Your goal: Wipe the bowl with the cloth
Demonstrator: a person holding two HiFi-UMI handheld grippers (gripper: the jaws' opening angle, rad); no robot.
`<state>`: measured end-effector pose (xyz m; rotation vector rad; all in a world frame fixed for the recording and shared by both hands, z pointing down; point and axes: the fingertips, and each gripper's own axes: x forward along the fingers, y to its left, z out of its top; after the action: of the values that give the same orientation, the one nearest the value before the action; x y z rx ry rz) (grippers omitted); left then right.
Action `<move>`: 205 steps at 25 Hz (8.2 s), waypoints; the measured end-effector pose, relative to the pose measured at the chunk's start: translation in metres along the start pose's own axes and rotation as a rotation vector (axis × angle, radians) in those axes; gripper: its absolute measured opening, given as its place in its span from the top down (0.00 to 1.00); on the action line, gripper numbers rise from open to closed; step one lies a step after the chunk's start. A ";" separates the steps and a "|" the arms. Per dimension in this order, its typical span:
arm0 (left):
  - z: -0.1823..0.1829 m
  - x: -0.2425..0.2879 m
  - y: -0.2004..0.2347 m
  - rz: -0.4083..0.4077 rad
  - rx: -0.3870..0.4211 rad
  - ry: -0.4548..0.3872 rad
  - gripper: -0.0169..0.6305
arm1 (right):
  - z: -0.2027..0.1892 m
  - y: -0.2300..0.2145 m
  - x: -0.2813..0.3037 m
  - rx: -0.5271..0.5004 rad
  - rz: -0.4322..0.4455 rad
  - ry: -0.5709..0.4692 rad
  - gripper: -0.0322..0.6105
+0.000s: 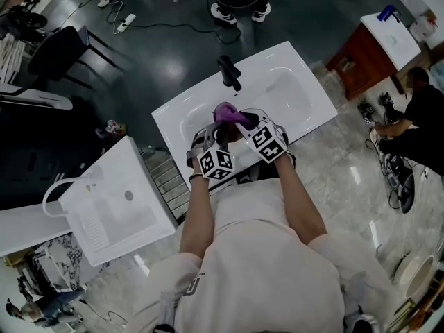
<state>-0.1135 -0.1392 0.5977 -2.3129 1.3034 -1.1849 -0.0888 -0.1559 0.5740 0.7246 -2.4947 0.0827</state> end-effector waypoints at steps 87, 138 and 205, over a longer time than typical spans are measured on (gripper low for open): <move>0.032 -0.033 0.016 -0.955 -1.941 -0.648 0.95 | 0.002 0.011 -0.020 -0.183 0.043 -0.091 0.81; -0.029 -0.017 -0.021 -0.661 -1.533 -0.143 0.94 | -0.025 0.001 -0.030 -0.217 0.018 0.026 0.81; 0.006 0.008 0.023 -0.128 -0.807 0.011 0.94 | -0.030 0.043 0.017 -0.426 0.012 0.311 0.81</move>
<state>-0.1206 -0.1600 0.5856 -2.9514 1.9226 -0.7715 -0.1090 -0.1215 0.6122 0.4747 -2.1185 -0.3017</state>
